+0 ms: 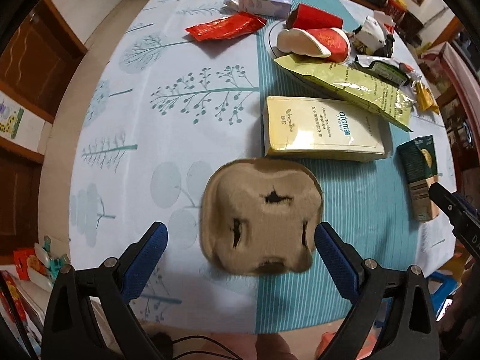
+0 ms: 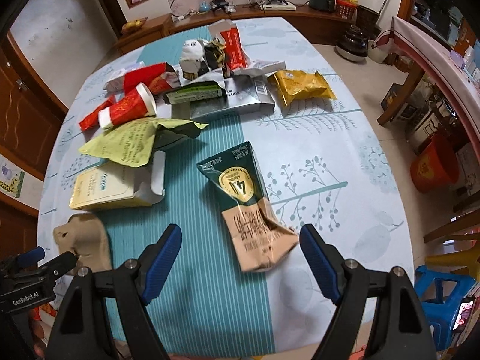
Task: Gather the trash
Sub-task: 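Grasp the brown pulp carton piece with the left gripper while the right grasps the green milk carton, then carry both items to the floor bin and open both grippers over it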
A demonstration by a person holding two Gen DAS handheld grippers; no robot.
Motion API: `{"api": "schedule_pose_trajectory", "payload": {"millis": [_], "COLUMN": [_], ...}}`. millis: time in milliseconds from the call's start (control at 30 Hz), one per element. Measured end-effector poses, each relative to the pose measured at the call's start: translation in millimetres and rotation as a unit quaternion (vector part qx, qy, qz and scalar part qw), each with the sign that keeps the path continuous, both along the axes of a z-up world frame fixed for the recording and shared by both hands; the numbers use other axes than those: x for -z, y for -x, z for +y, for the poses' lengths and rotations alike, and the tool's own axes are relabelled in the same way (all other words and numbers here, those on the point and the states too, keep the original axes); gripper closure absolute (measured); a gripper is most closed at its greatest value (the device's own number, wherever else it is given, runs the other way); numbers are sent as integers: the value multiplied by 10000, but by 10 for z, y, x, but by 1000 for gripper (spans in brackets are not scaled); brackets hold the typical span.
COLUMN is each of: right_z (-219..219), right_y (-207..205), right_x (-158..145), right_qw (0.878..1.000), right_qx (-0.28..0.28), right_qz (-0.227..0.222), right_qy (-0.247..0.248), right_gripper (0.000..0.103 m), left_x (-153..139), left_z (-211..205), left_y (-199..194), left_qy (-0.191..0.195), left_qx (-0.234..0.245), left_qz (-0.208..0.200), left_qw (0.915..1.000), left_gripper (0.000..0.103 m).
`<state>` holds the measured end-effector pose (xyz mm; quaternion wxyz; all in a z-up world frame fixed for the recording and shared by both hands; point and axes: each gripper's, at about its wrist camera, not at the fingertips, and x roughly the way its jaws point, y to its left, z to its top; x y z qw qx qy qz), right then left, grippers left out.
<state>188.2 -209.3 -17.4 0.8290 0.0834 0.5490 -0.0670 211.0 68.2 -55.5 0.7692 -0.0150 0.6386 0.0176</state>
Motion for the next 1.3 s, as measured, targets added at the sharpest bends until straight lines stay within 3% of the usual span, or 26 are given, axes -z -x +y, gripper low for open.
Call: {"api": "schedule_pose_trajectory", "payload": {"millis": [233,333,400,433,467,700,1100,1300], "right_z": [-20,-45,-51,-49,-46,-72,-97,-107], "right_y": [-162,-203,-220,-231,-224,-125,170,391], "right_x": [172,233,266,297,312,172,-108,-260], "right_qw": [9997,9997,9996,9994,9992,9992,9956,9934], "right_qx": [-35,-43,-109,-178,-229,-233,-309,-425], "right_qz": [183,214,220,281,313,28,-218,-366], "right_qy": [130,149,113,55,2,-332,-862,-1000], "right_gripper": [22,23,38,55,62,63,63,63], "left_x": [139,158,173,174,163,-55,-677,-1041], "left_z": [-108,-142,-131,-134,-131,51,308,266], "left_y": [-98,-107,-130,-134,-131,3,46,143], "left_qy": [-133,-57,71,118,141,470,1103,1126], "left_qx": [116,196,226,221,193,10,-449,-416], "left_qz": [171,211,269,294,278,-1,-434,-778], "left_qw": [9997,9996,9994,9993,9993,9989,9919,9897], "left_gripper": [6,21,41,40,41,41,41,41]}}
